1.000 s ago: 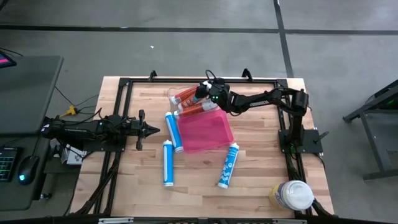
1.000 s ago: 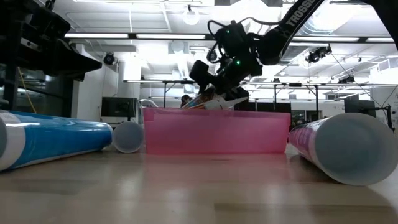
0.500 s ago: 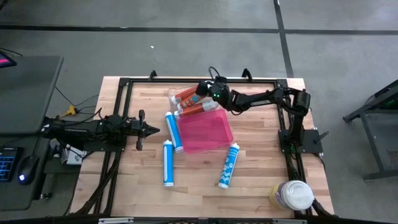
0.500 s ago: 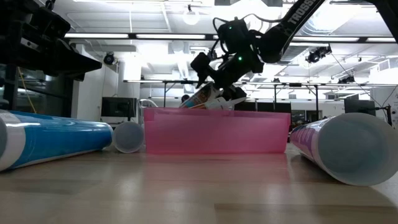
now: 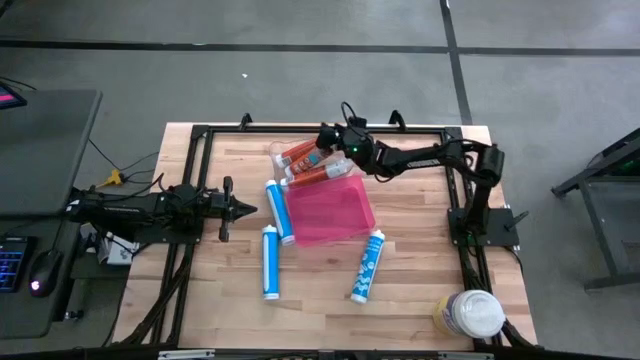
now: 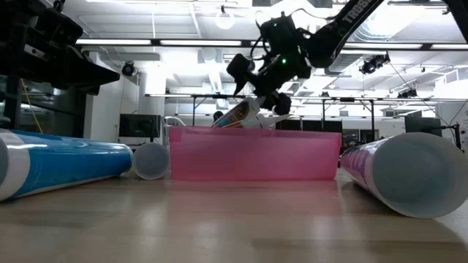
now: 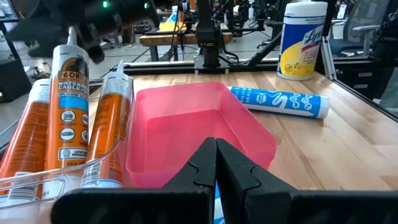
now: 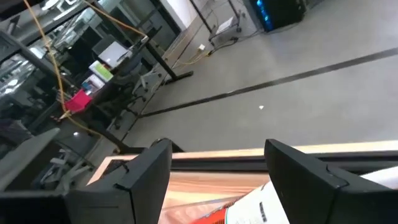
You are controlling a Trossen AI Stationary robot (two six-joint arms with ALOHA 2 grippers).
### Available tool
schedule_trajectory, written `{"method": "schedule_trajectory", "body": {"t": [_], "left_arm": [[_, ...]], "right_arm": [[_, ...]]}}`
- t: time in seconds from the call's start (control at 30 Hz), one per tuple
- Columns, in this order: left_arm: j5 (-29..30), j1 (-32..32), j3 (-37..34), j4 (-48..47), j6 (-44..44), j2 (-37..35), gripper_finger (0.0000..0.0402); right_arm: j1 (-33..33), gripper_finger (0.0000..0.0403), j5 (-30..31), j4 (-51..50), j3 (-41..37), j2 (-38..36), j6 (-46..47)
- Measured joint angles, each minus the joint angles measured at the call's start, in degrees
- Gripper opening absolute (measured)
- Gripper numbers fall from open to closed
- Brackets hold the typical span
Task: Pick & place silicon tubes, Sealant and Lysol wipes
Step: Put the orange sealant into the transparent bin, then put the bottom left blue sealant into the pink bin
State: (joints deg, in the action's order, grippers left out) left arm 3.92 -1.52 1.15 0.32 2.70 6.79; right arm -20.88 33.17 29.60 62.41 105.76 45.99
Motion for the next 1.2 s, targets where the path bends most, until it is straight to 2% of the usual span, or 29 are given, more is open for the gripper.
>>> {"method": "schedule_trajectory", "body": {"t": [0.17,0.43,0.67,1.03,1.2], "left_arm": [[0.0,0.0,0.0,0.0,0.0,-0.02,0.0],[-0.01,0.02,0.0,0.0,0.0,0.0,0.0],[-0.32,0.0,0.0,-0.04,0.0,0.0,0.0],[-0.37,0.0,0.0,-0.04,-0.02,0.0,0.0],[-0.37,0.01,0.0,-0.04,0.0,-0.01,0.0]], "right_arm": [[-0.22,0.0253,1.06,-4.05,-0.05,-1.87,1.54],[-1.12,0.0252,2.94,-2.54,-3.49,-3.31,1.51],[-2.36,0.0252,5.69,-3.55,-5.22,-6.51,-2.98],[-2.8,0.0252,4.76,-4.79,-5.2,-11.29,-10.43],[-2.22,0.0252,-0.61,-9.41,-5.2,-15.32,-15.31]]}}
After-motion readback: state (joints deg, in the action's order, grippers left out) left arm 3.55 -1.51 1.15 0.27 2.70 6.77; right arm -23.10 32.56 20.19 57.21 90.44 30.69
